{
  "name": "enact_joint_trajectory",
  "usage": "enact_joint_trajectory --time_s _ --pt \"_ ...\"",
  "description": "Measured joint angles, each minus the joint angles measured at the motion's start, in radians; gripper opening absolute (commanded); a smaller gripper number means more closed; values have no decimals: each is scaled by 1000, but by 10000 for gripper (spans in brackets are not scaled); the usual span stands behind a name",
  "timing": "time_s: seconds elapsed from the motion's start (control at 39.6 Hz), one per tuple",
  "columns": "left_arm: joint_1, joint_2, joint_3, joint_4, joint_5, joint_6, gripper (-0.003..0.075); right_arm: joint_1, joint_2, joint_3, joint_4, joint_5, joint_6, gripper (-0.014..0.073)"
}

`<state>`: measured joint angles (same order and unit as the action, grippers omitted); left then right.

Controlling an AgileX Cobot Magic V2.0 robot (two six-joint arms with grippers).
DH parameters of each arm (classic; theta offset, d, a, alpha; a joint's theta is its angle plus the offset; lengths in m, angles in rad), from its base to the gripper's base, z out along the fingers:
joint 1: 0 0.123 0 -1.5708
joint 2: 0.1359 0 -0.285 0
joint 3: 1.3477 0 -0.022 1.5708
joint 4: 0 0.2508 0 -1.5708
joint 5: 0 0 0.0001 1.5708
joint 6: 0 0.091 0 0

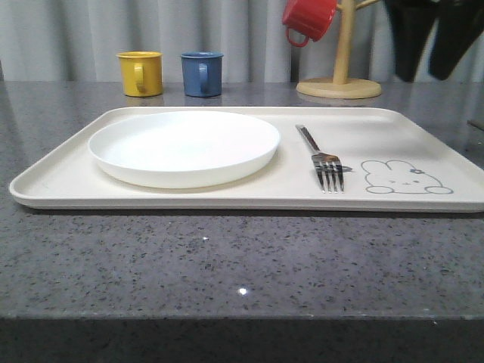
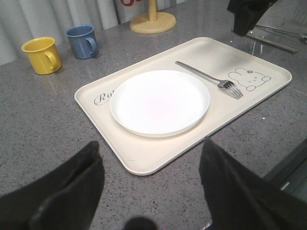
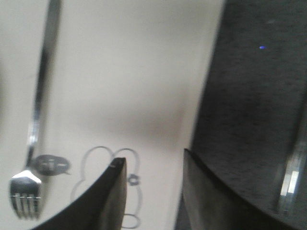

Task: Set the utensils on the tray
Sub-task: 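Move the right gripper back and grasp the steel chopsticks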

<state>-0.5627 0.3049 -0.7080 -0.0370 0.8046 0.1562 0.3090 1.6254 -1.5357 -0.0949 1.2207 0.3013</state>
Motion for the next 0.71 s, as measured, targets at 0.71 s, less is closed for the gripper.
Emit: enact_joint_trajectory --time_s 0.71 --pt "0 0 0 0 0 0 418 -360 91 35 35 13 -291 318"
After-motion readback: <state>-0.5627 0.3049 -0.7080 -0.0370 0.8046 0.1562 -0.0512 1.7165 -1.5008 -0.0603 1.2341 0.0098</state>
